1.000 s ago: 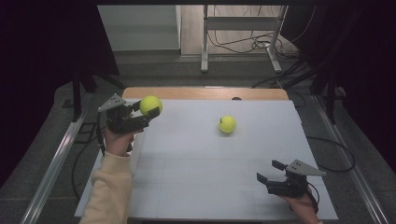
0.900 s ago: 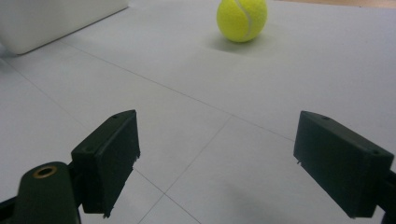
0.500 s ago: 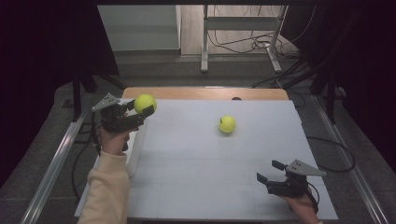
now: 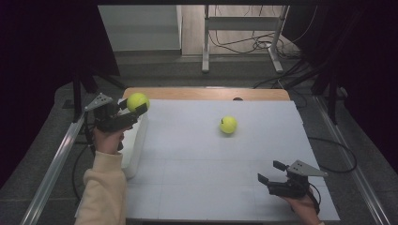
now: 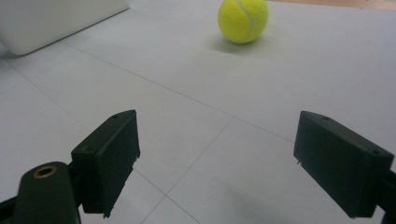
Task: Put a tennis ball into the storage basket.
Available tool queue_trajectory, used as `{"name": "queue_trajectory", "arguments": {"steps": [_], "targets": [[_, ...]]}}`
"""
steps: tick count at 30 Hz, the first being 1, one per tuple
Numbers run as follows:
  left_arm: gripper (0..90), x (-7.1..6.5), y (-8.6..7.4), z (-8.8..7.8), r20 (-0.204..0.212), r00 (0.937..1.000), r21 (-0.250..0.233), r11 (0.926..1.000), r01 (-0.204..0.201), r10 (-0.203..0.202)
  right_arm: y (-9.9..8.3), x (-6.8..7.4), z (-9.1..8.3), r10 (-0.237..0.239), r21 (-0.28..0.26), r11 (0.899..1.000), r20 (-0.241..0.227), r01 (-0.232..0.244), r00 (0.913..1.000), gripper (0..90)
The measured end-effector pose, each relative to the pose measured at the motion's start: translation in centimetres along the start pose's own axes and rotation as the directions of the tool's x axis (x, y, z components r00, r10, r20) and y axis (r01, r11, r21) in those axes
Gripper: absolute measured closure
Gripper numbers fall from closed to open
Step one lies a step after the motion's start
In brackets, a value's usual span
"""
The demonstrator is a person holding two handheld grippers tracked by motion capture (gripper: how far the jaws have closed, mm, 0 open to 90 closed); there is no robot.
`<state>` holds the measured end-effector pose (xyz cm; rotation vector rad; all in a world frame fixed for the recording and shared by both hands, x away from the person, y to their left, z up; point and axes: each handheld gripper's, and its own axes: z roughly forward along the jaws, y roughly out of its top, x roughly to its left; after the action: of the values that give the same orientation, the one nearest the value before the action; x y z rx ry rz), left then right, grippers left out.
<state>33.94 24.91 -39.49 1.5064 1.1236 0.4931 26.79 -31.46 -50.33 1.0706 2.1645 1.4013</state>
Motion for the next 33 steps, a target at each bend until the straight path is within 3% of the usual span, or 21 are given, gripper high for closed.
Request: {"name": "queue_trajectory", "arguments": {"steps": [7,11,16,33], "targets": [[26.2,1.2,-0.2,-0.1,-0.054,0.9985,0.017,0.9998,0.010,-0.009,0.0,0.0,0.0,-0.002,-0.001,1.000,-0.003,0.002,1.0000,14.9],[26.2,2.3,-0.4,0.2,-0.100,0.9949,0.046,0.9988,0.020,-0.016,0.1,0.0,0.0,-0.001,-0.006,1.000,-0.005,0.001,1.0000,14.9],[26.2,3.2,-0.4,0.4,-0.125,0.9918,0.061,0.9976,0.032,-0.024,0.1,0.2,0.1,-0.007,0.000,1.000,-0.006,0.007,1.0000,14.9],[26.1,4.5,-0.5,1.9,-0.166,0.9859,0.138,0.9895,0.044,-0.021,0.0,0.1,0.0,-0.001,-0.001,1.000,-0.003,0.001,1.0000,14.8]]}}
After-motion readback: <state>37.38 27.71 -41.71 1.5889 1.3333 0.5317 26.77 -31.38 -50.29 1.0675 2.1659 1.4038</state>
